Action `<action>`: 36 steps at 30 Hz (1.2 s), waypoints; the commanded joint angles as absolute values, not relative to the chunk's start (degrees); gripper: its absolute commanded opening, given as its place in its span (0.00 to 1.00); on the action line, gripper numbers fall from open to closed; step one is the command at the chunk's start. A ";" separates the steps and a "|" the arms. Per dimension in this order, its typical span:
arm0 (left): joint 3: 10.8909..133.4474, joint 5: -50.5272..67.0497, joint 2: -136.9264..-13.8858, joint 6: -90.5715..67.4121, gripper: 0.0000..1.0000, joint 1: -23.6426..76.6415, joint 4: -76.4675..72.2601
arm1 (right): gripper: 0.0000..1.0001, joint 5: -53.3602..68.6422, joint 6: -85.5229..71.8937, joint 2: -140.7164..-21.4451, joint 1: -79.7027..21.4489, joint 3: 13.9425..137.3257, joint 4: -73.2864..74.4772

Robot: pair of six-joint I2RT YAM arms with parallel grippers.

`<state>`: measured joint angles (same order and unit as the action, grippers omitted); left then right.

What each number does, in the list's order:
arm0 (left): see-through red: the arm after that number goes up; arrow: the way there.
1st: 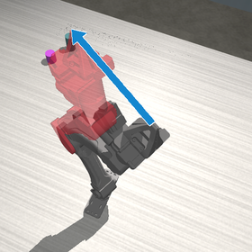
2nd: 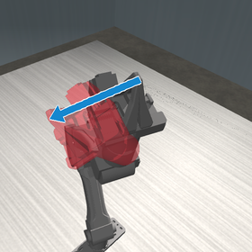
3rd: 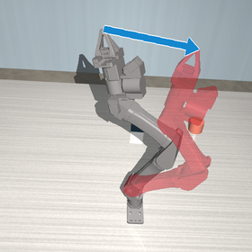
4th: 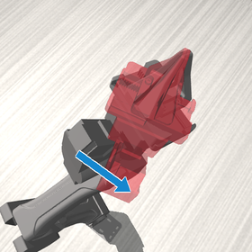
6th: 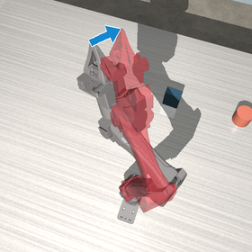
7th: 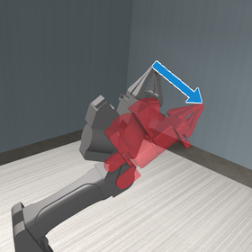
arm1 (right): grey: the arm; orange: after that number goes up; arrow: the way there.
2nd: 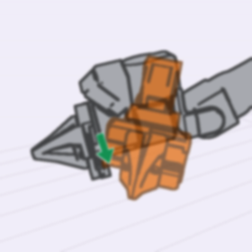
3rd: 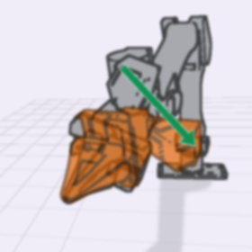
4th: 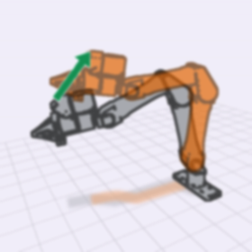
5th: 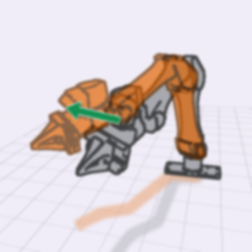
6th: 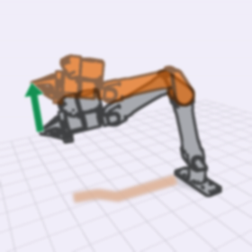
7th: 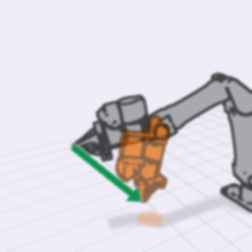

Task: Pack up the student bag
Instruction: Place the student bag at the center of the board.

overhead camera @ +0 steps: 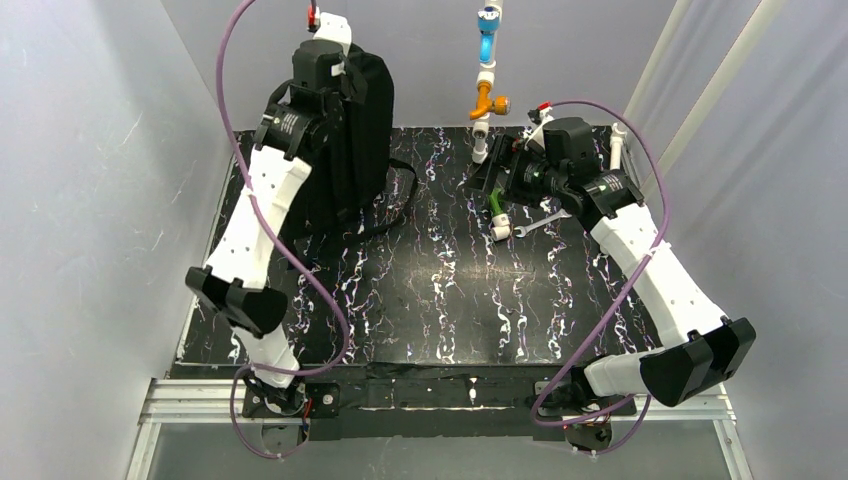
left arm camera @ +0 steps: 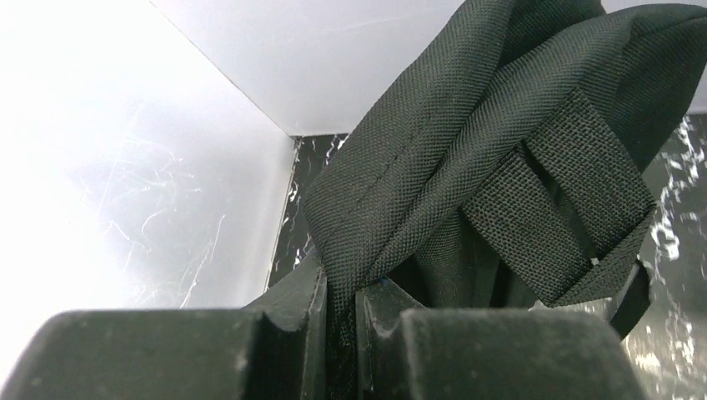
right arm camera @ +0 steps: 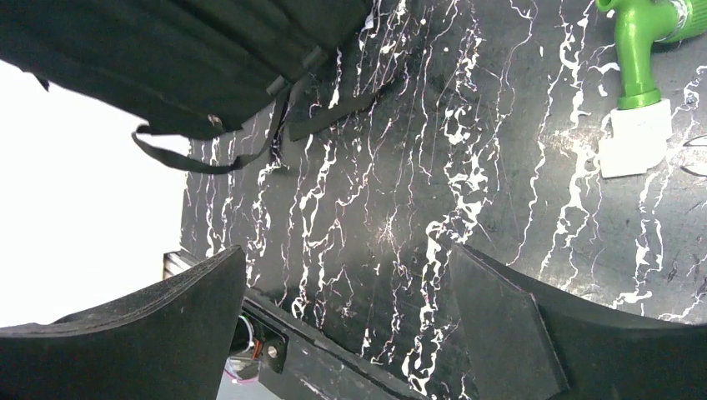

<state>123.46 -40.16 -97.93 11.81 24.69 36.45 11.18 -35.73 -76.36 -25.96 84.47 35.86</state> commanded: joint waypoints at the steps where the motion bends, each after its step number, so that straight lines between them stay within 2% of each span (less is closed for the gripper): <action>1: 136.96 -45.82 -97.15 10.32 0.00 21.47 26.29 | 0.98 12.57 -34.39 -75.24 -26.03 84.29 33.66; 3: 134.26 -49.26 -95.79 9.56 0.00 21.19 23.73 | 0.98 13.34 -34.65 -75.68 -26.06 83.69 32.83; 7: 116.19 -54.56 -86.73 4.80 0.00 21.19 16.74 | 0.98 15.13 -35.60 -76.17 -26.09 81.63 30.59; 9: 104.41 -56.62 -82.25 0.80 0.00 21.16 16.52 | 0.98 15.52 -35.99 -76.27 -26.07 80.44 29.60; 12: 93.23 -57.17 -78.61 -11.26 0.00 20.60 22.36 | 0.98 16.34 -36.72 -76.38 -26.07 78.75 28.19; 15: 88.64 -57.09 -78.87 -16.36 0.00 20.50 26.94 | 0.98 16.82 -37.24 -76.46 -26.10 77.57 27.73; 19: 88.75 -56.94 -78.63 -15.84 0.00 20.53 26.37 | 0.98 17.10 -37.18 -76.39 -26.03 76.64 27.86; 21: 89.73 -57.04 -78.70 -14.86 0.04 20.48 25.68 | 0.98 17.02 -37.22 -76.20 -26.09 75.91 27.61; 22: 90.40 -57.18 -78.85 -14.17 0.09 20.42 25.45 | 0.98 17.12 -37.32 -76.20 -26.02 75.55 27.40; 23: 91.18 -57.20 -79.05 -13.51 0.20 20.41 25.26 | 0.98 17.28 -37.41 -76.20 -26.05 75.24 27.23; 26: 93.51 -56.18 -79.21 -11.69 0.59 20.41 25.14 | 0.98 17.74 -37.84 -76.05 -26.10 73.89 26.40; 29: 94.81 -53.82 -78.30 -10.67 0.82 20.45 25.42 | 0.98 17.99 -38.06 -75.86 -26.06 73.04 26.02; 33: 96.19 -50.86 -77.35 -9.92 0.97 20.45 26.90 | 0.99 18.06 -37.98 -75.67 -26.10 72.36 26.07; 36: 96.94 -48.64 -77.04 -10.37 0.98 20.45 29.02 | 0.98 18.20 -37.75 -75.67 -26.10 72.16 26.12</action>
